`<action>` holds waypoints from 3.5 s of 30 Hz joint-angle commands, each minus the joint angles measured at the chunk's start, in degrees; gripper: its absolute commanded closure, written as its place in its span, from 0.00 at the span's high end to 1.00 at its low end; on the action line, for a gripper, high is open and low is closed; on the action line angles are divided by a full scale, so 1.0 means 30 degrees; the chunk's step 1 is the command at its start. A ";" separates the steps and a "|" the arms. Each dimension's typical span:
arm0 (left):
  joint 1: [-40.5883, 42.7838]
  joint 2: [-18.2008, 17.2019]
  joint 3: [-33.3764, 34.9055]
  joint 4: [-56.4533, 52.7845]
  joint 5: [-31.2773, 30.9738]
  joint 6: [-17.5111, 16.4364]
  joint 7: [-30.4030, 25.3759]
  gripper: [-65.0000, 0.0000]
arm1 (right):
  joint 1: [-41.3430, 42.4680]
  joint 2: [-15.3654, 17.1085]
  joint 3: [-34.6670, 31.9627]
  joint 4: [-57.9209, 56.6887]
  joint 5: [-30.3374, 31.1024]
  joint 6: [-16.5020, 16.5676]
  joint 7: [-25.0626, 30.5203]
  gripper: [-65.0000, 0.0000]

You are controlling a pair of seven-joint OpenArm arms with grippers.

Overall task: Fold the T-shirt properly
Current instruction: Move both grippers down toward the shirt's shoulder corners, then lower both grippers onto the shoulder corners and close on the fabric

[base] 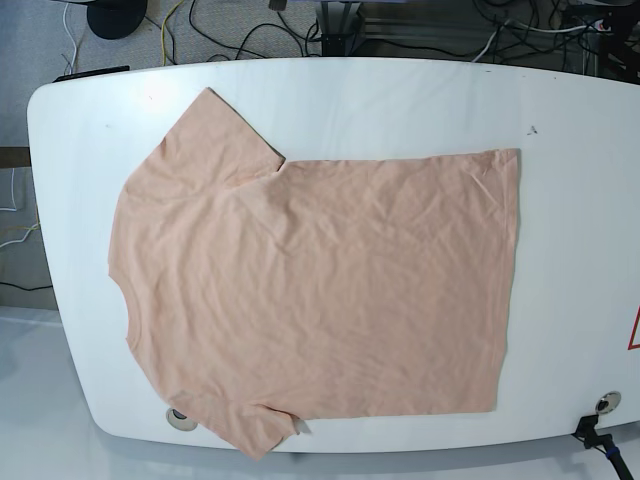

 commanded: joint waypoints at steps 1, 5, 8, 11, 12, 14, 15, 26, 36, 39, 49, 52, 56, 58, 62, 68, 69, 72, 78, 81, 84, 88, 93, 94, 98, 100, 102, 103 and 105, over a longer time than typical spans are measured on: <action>0.1080 -0.0509 -0.0104 0.1516 0.0027 -0.0052 -0.0159 0.00 | -0.1399 0.0671 0.0084 0.1689 0.0292 -0.0214 0.0097 0.00; 0.2499 -0.1201 -0.0062 0.4357 0.0089 -0.0036 0.0186 0.00 | -0.3327 0.1759 0.0210 0.4950 0.0726 -0.0781 0.0085 0.00; 0.3149 -0.1598 -0.0080 0.7017 0.0181 -0.0036 0.0551 0.00 | -0.4615 0.2367 0.0530 0.7515 0.0973 -0.1230 0.0001 0.00; 0.3665 -0.1824 -0.0214 1.0382 0.0272 -0.0048 0.1075 0.00 | -0.5714 0.2705 0.0819 1.0227 0.1024 -0.1543 -0.0301 0.00; 0.3879 -0.1836 -0.0376 1.1603 0.0319 -0.0043 0.1223 0.00 | -0.6017 0.2705 0.1020 1.1204 0.1031 -0.1600 -0.0489 0.00; 0.4120 -0.1820 -0.0769 1.3813 0.0329 -0.0146 0.1604 0.00 | -0.6641 0.2804 0.1118 1.3146 0.0969 -0.1613 -0.0735 0.00; 0.4276 -0.1771 -0.0949 1.4620 0.0326 -0.0151 0.1688 0.00 | -0.6803 0.2803 0.1174 1.4000 0.0975 -0.1642 -0.0783 0.00; 0.3819 -0.2045 -0.1574 2.0173 0.1423 -0.0499 0.2412 0.00 | -0.7201 0.2578 0.1646 1.9461 0.0085 -0.1687 -0.0758 0.00; 0.2588 -0.2285 -0.1375 2.3131 0.2087 -0.0970 0.3083 0.00 | -0.6490 0.2209 0.1722 2.2357 -0.3483 -0.3310 -0.1839 0.00; 0.2085 -0.2411 -0.1266 2.3348 0.2132 -0.1193 0.3205 0.00 | -0.5883 0.2167 0.1764 2.2654 -0.3839 -0.3444 -0.1952 0.00; 0.0979 -0.2532 -0.1279 2.3126 0.2005 -0.1329 0.2839 0.03 | -0.2380 0.2299 0.1807 2.2443 -0.6311 -0.5383 -0.2379 0.00; 0.0654 -0.2927 -0.1197 2.3100 0.1435 -0.1237 0.3034 0.21 | -0.2126 0.2297 0.1672 2.2233 -0.6887 -0.5357 -0.2293 0.00; 0.0495 -0.3651 -0.1250 2.3066 0.1207 -0.1122 0.3394 0.37 | -0.2061 0.2299 0.1606 2.2059 -0.7490 -0.5465 -0.2258 0.06; 0.0471 -0.4206 -0.1250 2.2969 0.1228 -0.0888 0.3385 0.39 | -0.2082 0.2286 0.1577 2.2063 -0.7899 -0.5532 -0.2323 0.12; 0.0312 -0.4848 -0.1162 2.2640 0.1235 -0.0522 0.3656 0.37 | -0.2015 0.2217 0.1552 2.1997 -0.9120 -0.5611 -0.2382 0.11; -0.0886 -0.4843 0.0912 2.0868 0.1751 0.0255 0.3621 0.41 | -0.1683 0.1902 0.1582 2.1915 -1.0310 -0.5586 -0.2471 0.09; -0.1134 -0.4835 0.1354 2.0728 0.2140 0.0360 0.3688 0.42 | -0.1591 0.1885 0.1508 2.1864 -1.0421 -0.5577 -0.2430 0.09; -0.1737 -0.4910 0.2629 2.0507 0.3434 0.0296 0.4096 0.45 | -0.1517 0.1820 0.1509 2.1918 -1.0443 -0.5622 -0.2468 0.09; -0.2956 -0.4944 0.3878 1.9412 0.4899 0.0161 0.4940 0.43 | -0.1449 0.1889 0.1561 2.1895 -1.0369 -0.5593 -0.2582 0.10; -0.2997 -0.5644 0.3554 1.9965 0.4721 -0.2566 0.5195 0.48 | -0.1172 0.1912 0.1415 2.2379 -1.0441 -0.5296 -0.2591 0.13; -0.3292 -0.6393 0.3494 2.0153 0.4626 -0.5401 0.4735 0.49 | -0.0954 0.1926 0.1511 2.2722 -1.0457 -0.4101 -0.3435 0.15; -0.4075 -0.7421 0.3420 2.0327 0.4565 -0.5912 0.4266 0.50 | -0.1020 0.1987 0.1640 2.2696 -1.0796 -0.2759 -0.3936 0.15; -0.5541 -0.8875 0.3322 1.9842 0.5081 -0.4884 0.4093 0.53 | -0.1030 0.2095 0.1501 2.2524 -1.0959 -0.0857 -0.4574 0.24; -0.5845 -0.9129 0.3354 1.9563 0.5265 -0.4646 0.4004 0.54 | -0.1059 0.2083 0.1480 2.2532 -1.1115 -0.0708 -0.4535 0.26; -0.7174 -0.9583 0.2980 1.8027 0.6688 -0.3311 0.3883 0.56 | -0.1021 0.2103 0.1458 2.2343 -1.1920 -0.0631 -0.4438 0.25; -0.7568 -0.9527 0.2883 1.7287 0.7586 -0.2974 0.3850 0.56 | -0.1032 0.2162 0.1434 2.2255 -1.2318 -0.0864 -0.4406 0.25; -0.7781 -0.9454 0.2876 1.6545 0.8247 -0.2864 0.3702 0.57 | -0.0928 0.2226 0.1437 2.2196 -1.2581 -0.0995 -0.4393 0.24; -0.7823 -0.9398 0.2905 1.6226 0.8379 -0.2878 0.3651 0.57 | -0.0953 0.2254 0.1510 2.2194 -1.2672 -0.1100 -0.4377 0.24; -0.7860 -0.9327 0.2957 1.5618 0.8709 -0.2968 0.3664 0.57 | -0.0816 0.2324 0.1505 2.2254 -1.2804 -0.1402 -0.4472 0.23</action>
